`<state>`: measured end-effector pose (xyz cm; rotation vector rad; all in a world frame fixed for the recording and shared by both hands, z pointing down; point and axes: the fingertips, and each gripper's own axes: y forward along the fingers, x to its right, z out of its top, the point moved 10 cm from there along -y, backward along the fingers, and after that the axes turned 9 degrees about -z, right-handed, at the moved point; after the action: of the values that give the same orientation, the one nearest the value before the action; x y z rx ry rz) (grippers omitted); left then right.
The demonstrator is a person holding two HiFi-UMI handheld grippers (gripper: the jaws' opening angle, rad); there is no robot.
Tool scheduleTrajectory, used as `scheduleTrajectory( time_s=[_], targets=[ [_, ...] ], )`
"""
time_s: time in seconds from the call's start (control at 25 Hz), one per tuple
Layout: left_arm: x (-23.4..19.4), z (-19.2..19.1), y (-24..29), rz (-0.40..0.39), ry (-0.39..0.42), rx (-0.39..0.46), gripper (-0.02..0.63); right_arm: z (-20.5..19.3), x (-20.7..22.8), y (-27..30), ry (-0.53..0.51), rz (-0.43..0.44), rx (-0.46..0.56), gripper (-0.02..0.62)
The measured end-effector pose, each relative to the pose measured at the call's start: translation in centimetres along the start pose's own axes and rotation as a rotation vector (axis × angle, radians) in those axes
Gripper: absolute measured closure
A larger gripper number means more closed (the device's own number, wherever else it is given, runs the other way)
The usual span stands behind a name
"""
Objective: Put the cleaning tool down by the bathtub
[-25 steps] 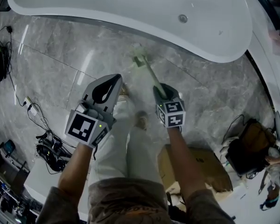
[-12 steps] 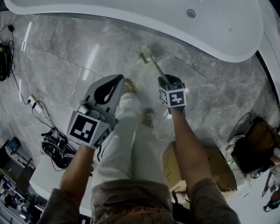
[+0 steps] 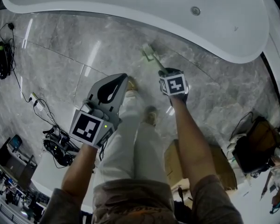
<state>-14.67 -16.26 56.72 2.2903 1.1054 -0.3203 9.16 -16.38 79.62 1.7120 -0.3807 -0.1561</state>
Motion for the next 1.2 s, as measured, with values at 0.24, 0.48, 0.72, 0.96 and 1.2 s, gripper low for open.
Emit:
scheduleTrajectory(
  time_s=[0.24,0.48,0.72,0.96,1.2],
  targets=[
    [-0.2,-0.5,0.2,-0.008,-0.015,-0.016,0.606,-0.5,0.2,1.1,0.035,-0.003,-0.086,0.485],
    [-0.9,-0.8,0.1,-0.007,-0.031,-0.025,0.606,-1.2,0.4,2.3,0.040,-0.018,-0.162,0.486],
    [-1.4,-0.9,-0.1,-0.002,-0.041,-0.029,0.606,-1.3,0.0,2.4,0.020,-0.045,-0.154,0.483],
    [-0.9,-0.9,0.0,-0.014,-0.053,-0.021,0.606,-1.3,-0.8,1.6,0.022,-0.080,-0.108,0.479],
    [-0.4,-0.9,0.1,-0.021,-0.058,-0.025,0.606,-0.9,-0.7,0.7,0.007,-0.100,-0.034,0.469]
  ],
)
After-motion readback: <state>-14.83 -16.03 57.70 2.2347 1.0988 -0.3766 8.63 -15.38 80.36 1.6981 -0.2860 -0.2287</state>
